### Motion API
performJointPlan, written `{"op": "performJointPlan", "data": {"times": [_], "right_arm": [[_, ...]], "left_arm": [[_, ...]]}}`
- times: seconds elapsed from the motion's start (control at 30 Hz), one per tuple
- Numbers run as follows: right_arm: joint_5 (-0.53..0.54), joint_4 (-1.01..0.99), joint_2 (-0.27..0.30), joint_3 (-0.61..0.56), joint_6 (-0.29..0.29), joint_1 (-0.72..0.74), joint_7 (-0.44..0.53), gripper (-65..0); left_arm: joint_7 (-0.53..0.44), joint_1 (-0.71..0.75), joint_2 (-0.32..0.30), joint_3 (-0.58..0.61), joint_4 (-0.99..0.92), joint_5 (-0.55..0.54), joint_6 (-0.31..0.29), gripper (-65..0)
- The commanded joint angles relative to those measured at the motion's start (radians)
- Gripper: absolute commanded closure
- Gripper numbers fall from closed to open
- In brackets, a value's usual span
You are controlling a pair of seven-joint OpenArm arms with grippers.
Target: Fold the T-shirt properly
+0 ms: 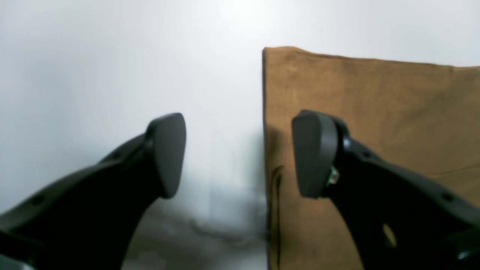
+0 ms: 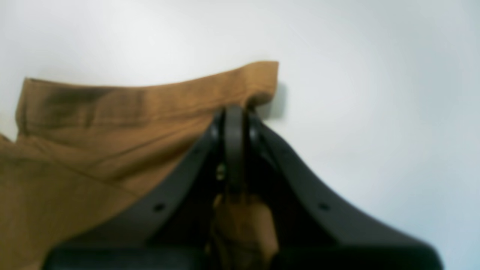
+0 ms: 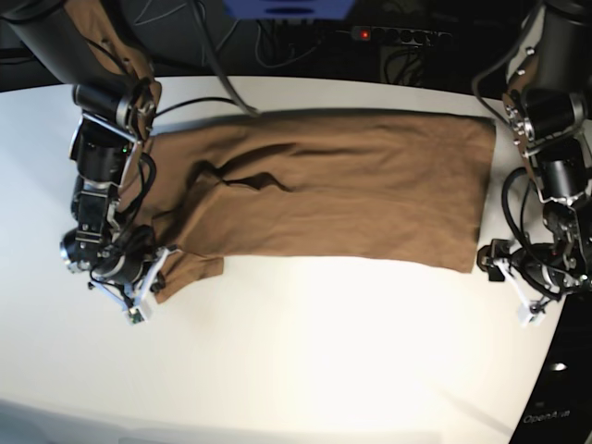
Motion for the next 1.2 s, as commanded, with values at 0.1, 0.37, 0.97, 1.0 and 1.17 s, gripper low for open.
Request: {"op": "performJointPlan", "data": {"times": [0.1, 0.37, 0.97, 1.0, 1.17], "right_arm": [[-0.092, -0.013, 0.008, 0.0, -0.005, -0.017, -0.131, -1.2], [-0.092, -0.013, 0.008, 0.0, -0.005, -0.017, -0.133, -1.2], [-0.092, -0.013, 0.006, 0.0, -0.005, -0.018, -0.133, -1.2], [-0.092, -0.013, 0.006, -0.002, -0.005, -0.018, -0.133, -1.3], [-0.092, -0.013, 0.006, -0.002, -0.005, -0.018, -0.133, -1.3]], "left_arm": [[-0.019, -0.045, -0.014, -0.003, 0.016, -0.009, 0.008, -44.7], [-0.013, -0.072, -0.014, -0.001, 0.014, -0.002, 0.008, -65.0], [-0.134, -0.101, 0.012, 0.006, -0.197, -0.002, 0.01, -64.8], [-0.137, -0.101, 0.019, 0.006, -0.197, -0.002, 0.01, -64.8], [-0.128, -0.103, 0.058, 0.005, -0.197, -0.004, 0.01, -64.7]]}}
